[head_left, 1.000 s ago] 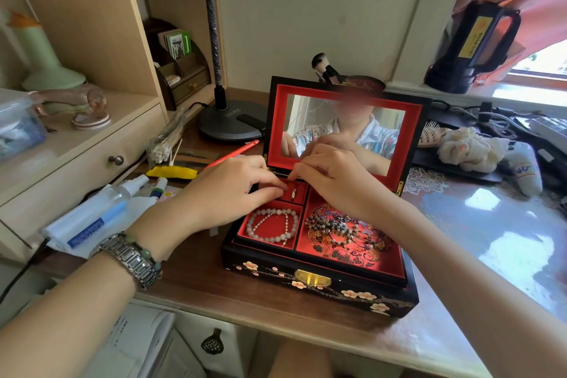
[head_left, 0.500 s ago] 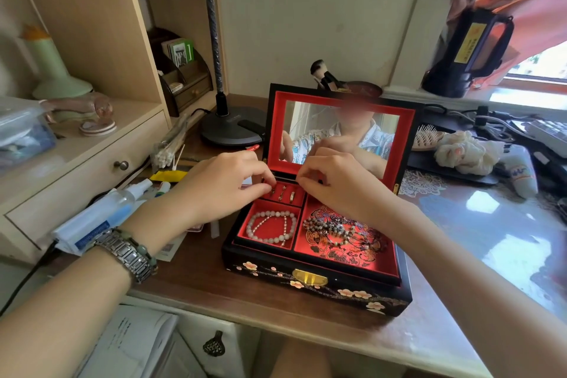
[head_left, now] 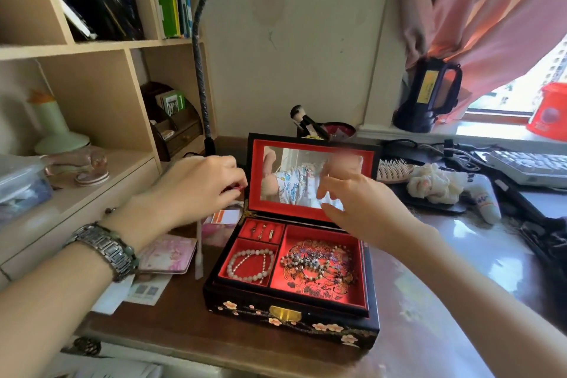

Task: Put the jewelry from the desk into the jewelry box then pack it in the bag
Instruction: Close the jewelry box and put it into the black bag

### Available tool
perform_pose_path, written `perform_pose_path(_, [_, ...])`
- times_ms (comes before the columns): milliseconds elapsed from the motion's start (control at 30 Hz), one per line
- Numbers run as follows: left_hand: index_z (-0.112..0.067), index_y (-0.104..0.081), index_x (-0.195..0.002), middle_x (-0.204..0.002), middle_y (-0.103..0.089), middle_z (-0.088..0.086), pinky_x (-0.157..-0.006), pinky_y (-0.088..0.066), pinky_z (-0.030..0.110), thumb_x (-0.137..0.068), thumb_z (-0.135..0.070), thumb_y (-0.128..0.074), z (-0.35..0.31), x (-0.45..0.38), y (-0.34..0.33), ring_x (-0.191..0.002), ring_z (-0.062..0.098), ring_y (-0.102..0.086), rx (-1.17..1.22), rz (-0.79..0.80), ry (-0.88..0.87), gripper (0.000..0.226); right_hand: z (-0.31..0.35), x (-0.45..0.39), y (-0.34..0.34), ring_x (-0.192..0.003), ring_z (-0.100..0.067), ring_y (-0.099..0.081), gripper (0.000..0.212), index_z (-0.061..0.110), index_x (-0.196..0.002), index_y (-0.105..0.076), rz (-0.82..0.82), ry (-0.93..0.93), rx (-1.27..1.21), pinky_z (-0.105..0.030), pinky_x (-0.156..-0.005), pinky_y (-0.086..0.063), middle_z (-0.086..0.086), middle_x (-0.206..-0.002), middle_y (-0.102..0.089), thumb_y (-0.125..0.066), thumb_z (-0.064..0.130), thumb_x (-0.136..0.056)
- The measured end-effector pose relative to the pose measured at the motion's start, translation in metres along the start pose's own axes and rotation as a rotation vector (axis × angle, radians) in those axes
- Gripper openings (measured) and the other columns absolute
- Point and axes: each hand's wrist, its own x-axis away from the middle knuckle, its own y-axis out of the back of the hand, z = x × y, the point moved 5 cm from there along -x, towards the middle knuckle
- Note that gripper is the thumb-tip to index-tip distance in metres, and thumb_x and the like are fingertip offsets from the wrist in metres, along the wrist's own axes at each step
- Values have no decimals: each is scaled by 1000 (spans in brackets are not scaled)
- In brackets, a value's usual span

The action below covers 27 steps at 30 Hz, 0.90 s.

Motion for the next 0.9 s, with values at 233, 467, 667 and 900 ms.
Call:
perform_pose_path(233, [-18,-61,-119,-115,-64,3,-89,-47,40,-87,-18,-60,-7,-42,44,-108,23,-57,-89,-205,-102,32,-22,-9,46,-98,-30,-55,39,13,-110,-62,-278,-35,176,-41,-85,-48,-9,-106,-58,-74,17,-73])
perform_pose_path(467, [-22,-32,-145,-150,-37,-1,-112,-27,30,-96,-10,-45,-25,-80,20,-137,16,-33,-19,-71,-102,52,-41,-23,42,-139,-17,-32,60,21,-148,-26,-129,-40,165,-33,-113,-24,4,-152,-34,-47,39,-95])
perform_pose_path(667, [-33,-20,-148,-151,-35,-9,-109,-35,32,-96,0,-35,-38,-85,7,-136,12,-32,139,124,-95,63,-43,-24,34,-129,-21,-44,51,22,-145,-30,-52,-34,121,-36,-106,-35,3,-145,-45,-42,38,-98])
perform_pose_path(900, [-36,-54,-122,-113,-62,-7,-89,-46,36,-98,-31,-42,-52,-67,43,-107,12,-53,153,-41,-106,27,-29,-4,54,-107,-26,-55,32,24,-125,-59,-223,50,23,-39,-88,-45,0,-117,-63,-43,29,-98])
